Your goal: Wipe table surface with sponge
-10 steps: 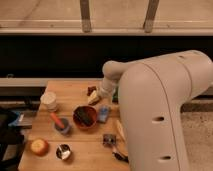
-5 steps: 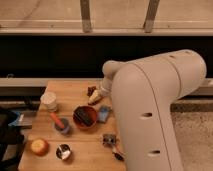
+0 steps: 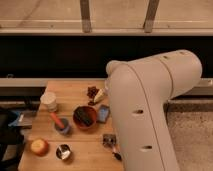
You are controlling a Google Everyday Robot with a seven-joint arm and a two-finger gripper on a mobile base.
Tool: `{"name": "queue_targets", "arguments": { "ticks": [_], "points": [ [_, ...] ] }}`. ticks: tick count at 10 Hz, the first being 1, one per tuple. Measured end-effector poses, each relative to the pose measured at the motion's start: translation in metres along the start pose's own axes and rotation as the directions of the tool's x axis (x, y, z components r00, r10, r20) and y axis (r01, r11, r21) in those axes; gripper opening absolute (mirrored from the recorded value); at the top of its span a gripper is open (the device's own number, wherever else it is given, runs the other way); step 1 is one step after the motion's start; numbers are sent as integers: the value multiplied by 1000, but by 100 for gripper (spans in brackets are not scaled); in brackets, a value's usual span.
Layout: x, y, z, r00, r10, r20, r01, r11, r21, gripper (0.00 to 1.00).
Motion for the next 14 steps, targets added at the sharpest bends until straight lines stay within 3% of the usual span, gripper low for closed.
{"name": "queue_targets", "arguments": {
  "ticks": [5, 12, 14],
  "points": [
    [9, -15, 26, 996, 50, -68, -49, 999, 22, 80],
    [46, 14, 56, 985, -9, -170, 31, 992, 125, 80],
    [49, 10, 62, 982, -3, -186, 31, 989, 147, 80]
  ]
}}
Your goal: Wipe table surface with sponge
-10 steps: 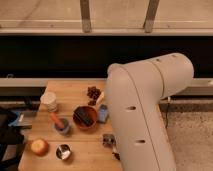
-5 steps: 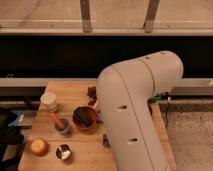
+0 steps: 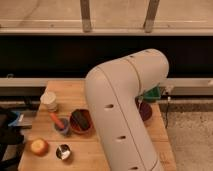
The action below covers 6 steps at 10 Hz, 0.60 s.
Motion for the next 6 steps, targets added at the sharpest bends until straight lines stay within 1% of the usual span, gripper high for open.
{"name": "queue_targets", "arguments": {
  "ticks": [2, 3, 5, 6],
  "points": [
    [2, -2, 1, 1000, 5, -2, -5, 1000, 14, 79],
    [4, -5, 0, 1000, 13, 6, -14, 1000, 23, 71],
    [5, -9, -6, 999, 22, 24, -23, 999, 43, 50],
    [6, -9, -8, 999, 22, 29, -23, 999, 45, 41]
  ]
}}
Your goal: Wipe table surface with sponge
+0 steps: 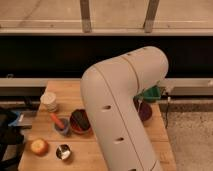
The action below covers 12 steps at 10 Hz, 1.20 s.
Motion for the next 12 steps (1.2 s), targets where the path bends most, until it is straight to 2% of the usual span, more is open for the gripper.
{"name": "queue_targets", "arguments": {
  "ticks": [1, 3, 4, 5, 8, 9, 10, 11, 12],
  "points": [
    [1, -1, -1, 1000, 2, 3, -2, 1000, 0, 33],
    [3, -5, -4, 1000, 9, 10, -9, 1000, -5, 10],
    [5, -7, -6, 1000, 16, 16, -15, 1000, -11, 3],
    [7, -13, -10, 999, 27, 23, -26, 999, -19, 0],
    [13, -38, -26, 995, 81, 59, -77, 995, -59, 0],
    [12, -42, -30, 993, 88, 73, -81, 991, -103, 0],
    [9, -41, -34, 993, 85, 87, -70, 984, -163, 0],
    [7, -42, -38, 992, 79, 98, -58, 978, -202, 0],
    [-1, -32, -44, 992, 48, 118, -21, 974, -224, 0]
  ]
}}
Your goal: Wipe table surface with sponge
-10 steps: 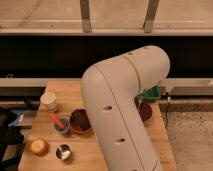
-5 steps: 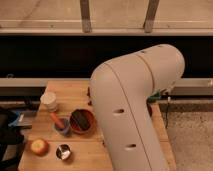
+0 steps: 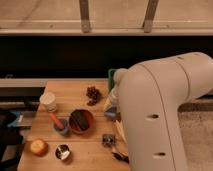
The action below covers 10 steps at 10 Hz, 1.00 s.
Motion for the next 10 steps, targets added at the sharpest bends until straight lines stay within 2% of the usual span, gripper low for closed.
{"name": "queue_targets", "arguments": {
  "ticks": [2, 4, 7, 9, 10],
  "points": [
    [-10, 27, -4, 996, -88, 5, 88, 996, -11, 0],
    [-11, 48, -10, 986, -164, 19, 165, 984, -60, 0],
    [6, 69, -18, 968, -250, 30, 252, 959, -127, 0],
    [21, 76, -16, 960, -279, 22, 279, 950, -142, 0],
    [35, 77, -11, 957, -289, 3, 286, 947, -147, 0]
  ]
}}
